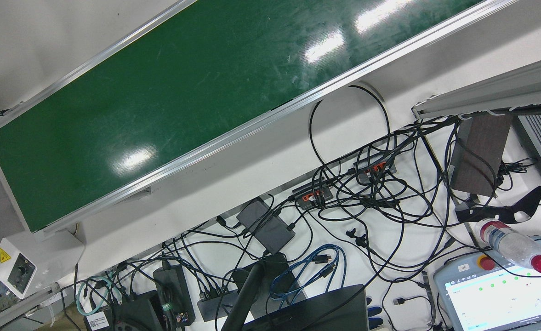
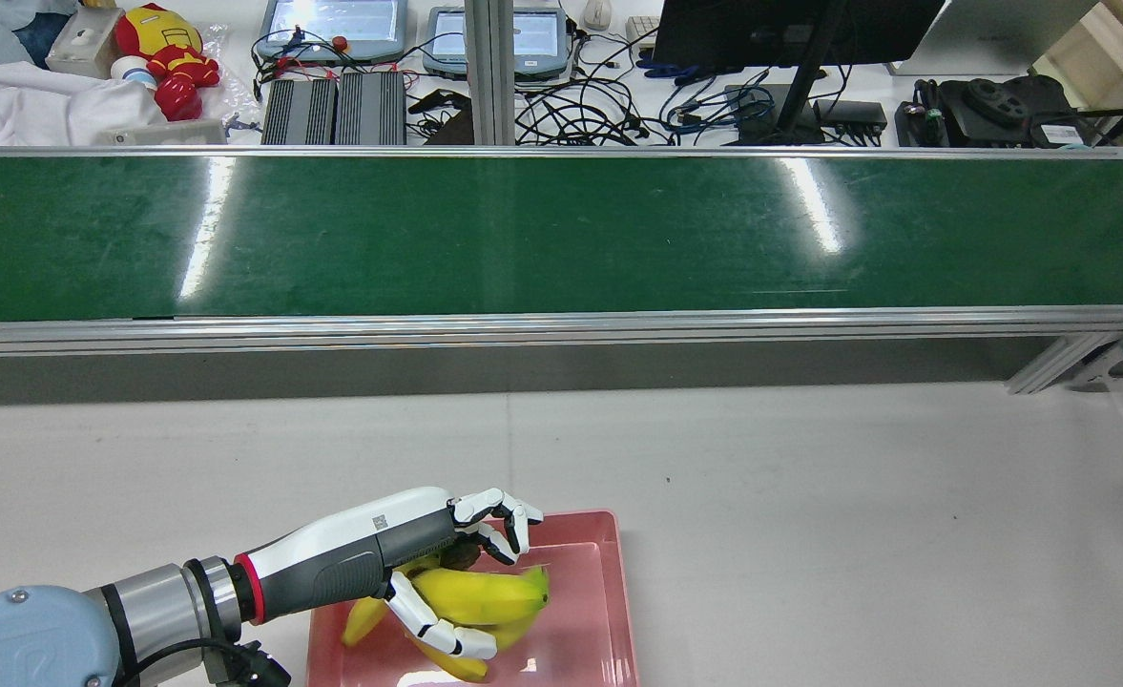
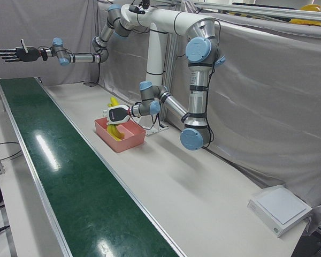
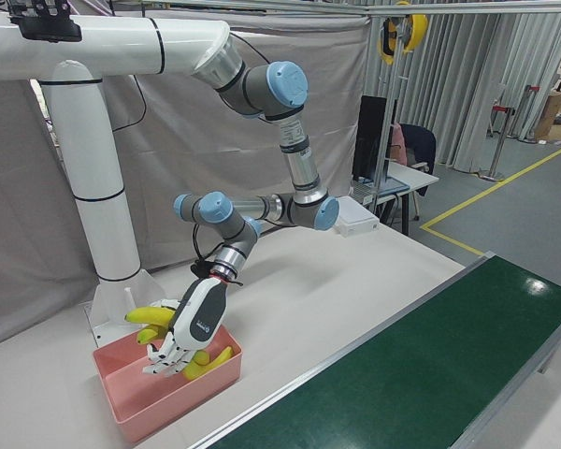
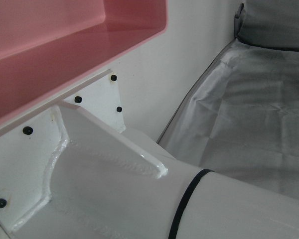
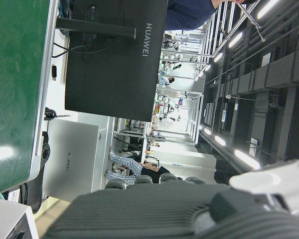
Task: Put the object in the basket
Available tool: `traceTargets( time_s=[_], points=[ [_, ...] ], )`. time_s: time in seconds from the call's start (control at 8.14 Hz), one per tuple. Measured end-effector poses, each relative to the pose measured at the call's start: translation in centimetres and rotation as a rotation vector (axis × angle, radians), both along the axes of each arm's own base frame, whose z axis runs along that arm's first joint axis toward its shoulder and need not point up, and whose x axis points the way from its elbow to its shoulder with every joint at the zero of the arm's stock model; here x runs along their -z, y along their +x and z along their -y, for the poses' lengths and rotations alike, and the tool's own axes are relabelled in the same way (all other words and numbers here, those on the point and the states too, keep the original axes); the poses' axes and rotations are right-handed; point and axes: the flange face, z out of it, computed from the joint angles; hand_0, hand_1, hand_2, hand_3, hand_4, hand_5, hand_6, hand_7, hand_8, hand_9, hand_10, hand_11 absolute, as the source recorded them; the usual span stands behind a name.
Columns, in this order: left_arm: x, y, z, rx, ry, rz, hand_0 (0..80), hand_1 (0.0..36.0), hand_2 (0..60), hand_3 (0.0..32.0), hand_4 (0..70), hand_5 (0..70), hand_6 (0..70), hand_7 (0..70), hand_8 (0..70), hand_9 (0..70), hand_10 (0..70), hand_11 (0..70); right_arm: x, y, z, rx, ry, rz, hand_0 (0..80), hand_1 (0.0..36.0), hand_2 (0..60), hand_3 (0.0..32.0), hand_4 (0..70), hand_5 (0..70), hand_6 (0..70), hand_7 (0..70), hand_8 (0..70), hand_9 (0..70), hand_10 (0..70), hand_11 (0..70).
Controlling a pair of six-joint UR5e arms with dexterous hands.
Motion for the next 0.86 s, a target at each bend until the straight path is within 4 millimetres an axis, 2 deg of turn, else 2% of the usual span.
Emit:
traceTargets(
  time_s=[0.12, 0.25, 0.37, 0.49, 0.61, 0.74, 0.86],
  points=[
    [0.1, -1.1, -0.1, 0.002, -0.005, 0.020, 44.9, 2.7, 0.0, 29.4, 0.0, 27.8, 0.0, 7.5, 17.1, 11.9, 0.6, 1.5, 0.0, 0.0, 0.0, 0.000, 0.000, 0.000, 0.0, 0.0, 0.0, 0.0, 0.0, 0.0, 0.0, 0.0, 0.0, 0.0, 0.0, 0.0],
    [0.3, -2.0, -0.3, 0.005, -0.008, 0.036, 40.1, 0.0, 0.0, 29.8, 0.0, 24.0, 0.0, 6.8, 17.0, 10.9, 0.0, 0.0, 0.0, 0.0, 0.0, 0.000, 0.000, 0.000, 0.0, 0.0, 0.0, 0.0, 0.0, 0.0, 0.0, 0.0, 0.0, 0.0, 0.0, 0.0],
    [0.4, -2.6, -0.4, 0.007, -0.010, 0.046, 34.8, 0.0, 0.0, 30.6, 0.0, 23.5, 0.0, 6.6, 17.4, 10.9, 0.0, 0.0, 0.0, 0.0, 0.0, 0.000, 0.000, 0.000, 0.0, 0.0, 0.0, 0.0, 0.0, 0.0, 0.0, 0.0, 0.0, 0.0, 0.0, 0.0],
    [0.4, -3.1, -0.4, 0.009, -0.012, 0.055, 43.0, 4.0, 0.0, 30.2, 0.0, 28.2, 0.0, 7.4, 18.4, 13.0, 1.0, 2.1, 0.0, 0.0, 0.0, 0.000, 0.000, 0.000, 0.0, 0.0, 0.0, 0.0, 0.0, 0.0, 0.0, 0.0, 0.0, 0.0, 0.0, 0.0],
    [0.5, -3.9, -0.1, 0.021, -0.014, 0.061, 46.7, 8.7, 0.0, 28.4, 0.0, 31.4, 0.5, 8.3, 18.3, 15.0, 4.1, 7.0, 0.0, 0.0, 0.0, 0.000, 0.000, 0.000, 0.0, 0.0, 0.0, 0.0, 0.0, 0.0, 0.0, 0.0, 0.0, 0.0, 0.0, 0.0],
    [1.0, -5.4, 0.4, 0.044, -0.013, 0.055, 45.2, 8.0, 4.3, 23.8, 0.0, 35.5, 1.5, 9.5, 18.1, 16.8, 7.0, 11.1, 0.0, 0.0, 0.0, 0.000, 0.000, 0.000, 0.0, 0.0, 0.0, 0.0, 0.0, 0.0, 0.0, 0.0, 0.0, 0.0, 0.0, 0.0],
    [1.6, -7.7, 1.2, 0.078, -0.008, 0.038, 40.6, 6.6, 12.4, 15.0, 0.0, 41.0, 3.0, 12.7, 18.9, 20.3, 10.8, 16.2, 0.0, 0.0, 0.0, 0.000, 0.000, 0.000, 0.0, 0.0, 0.0, 0.0, 0.0, 0.0, 0.0, 0.0, 0.0, 0.0, 0.0, 0.0]
  ],
)
